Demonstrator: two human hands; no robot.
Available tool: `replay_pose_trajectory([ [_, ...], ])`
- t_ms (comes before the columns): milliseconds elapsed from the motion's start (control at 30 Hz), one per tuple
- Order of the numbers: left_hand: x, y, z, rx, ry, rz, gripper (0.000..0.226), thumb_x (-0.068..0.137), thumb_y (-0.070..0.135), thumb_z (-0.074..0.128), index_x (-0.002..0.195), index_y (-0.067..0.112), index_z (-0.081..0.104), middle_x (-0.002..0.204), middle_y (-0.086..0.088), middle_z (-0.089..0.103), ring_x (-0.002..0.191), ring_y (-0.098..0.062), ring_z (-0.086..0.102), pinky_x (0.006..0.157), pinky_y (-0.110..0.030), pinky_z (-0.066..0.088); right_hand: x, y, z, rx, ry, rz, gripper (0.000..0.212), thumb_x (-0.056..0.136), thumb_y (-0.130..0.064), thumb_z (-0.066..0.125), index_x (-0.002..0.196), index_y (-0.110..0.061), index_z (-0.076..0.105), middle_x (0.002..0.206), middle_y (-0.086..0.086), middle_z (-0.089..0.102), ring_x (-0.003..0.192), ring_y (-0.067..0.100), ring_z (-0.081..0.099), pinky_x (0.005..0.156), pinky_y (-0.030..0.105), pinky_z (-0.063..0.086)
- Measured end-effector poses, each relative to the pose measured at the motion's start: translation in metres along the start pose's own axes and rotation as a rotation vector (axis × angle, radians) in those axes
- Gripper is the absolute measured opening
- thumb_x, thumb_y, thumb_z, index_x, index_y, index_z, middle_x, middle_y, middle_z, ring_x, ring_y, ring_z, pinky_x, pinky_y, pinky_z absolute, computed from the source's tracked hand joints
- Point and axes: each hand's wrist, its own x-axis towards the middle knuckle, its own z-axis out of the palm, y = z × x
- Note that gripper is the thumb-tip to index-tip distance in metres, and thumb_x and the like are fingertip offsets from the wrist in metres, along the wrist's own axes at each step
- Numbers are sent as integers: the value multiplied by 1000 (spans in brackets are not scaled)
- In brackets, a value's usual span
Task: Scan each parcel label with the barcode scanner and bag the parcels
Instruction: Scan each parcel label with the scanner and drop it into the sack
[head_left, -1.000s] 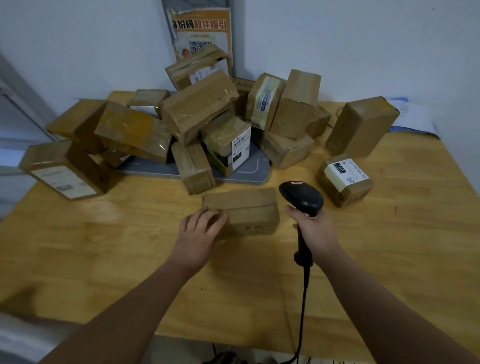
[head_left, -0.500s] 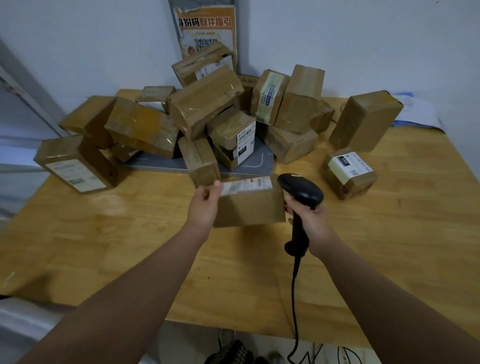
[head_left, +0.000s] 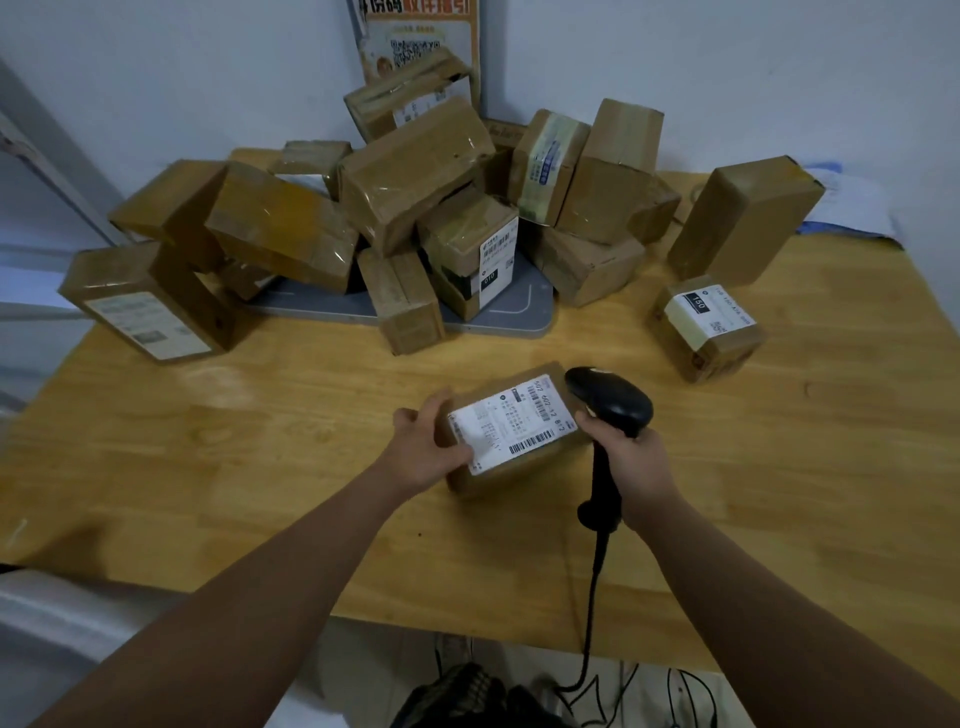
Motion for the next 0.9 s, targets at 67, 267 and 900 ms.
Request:
replay_pose_trajectory([
  [67, -1, 7, -1, 192, 17, 40, 54, 87, 38, 65, 134, 21, 45, 134, -6, 23, 120, -24, 39, 97, -29, 38, -1, -2, 4, 2, 64, -50, 15, 85, -22, 72, 94, -10, 70, 85, 1, 70, 83, 15, 66, 68, 27, 45],
  [267, 14, 33, 8, 9, -57, -54, 64, 89, 55, 56, 137, 15, 43, 142, -7, 35, 123, -26, 46, 93, -33, 39, 3, 2, 12, -53, 127, 59, 14, 85, -24, 71, 91, -13, 63, 87, 5, 67, 83, 21, 62, 74, 36, 53],
  [900, 15, 55, -17, -430, -17, 183, 98, 78, 20, 79, 150, 34, 14, 132, 2, 42, 116, -16, 46, 95, -35, 46, -18, -42, 14, -86, 4, -174, 19, 89, -27, 68, 80, -10, 63, 67, 7, 56, 63, 20, 58, 58, 34, 56],
])
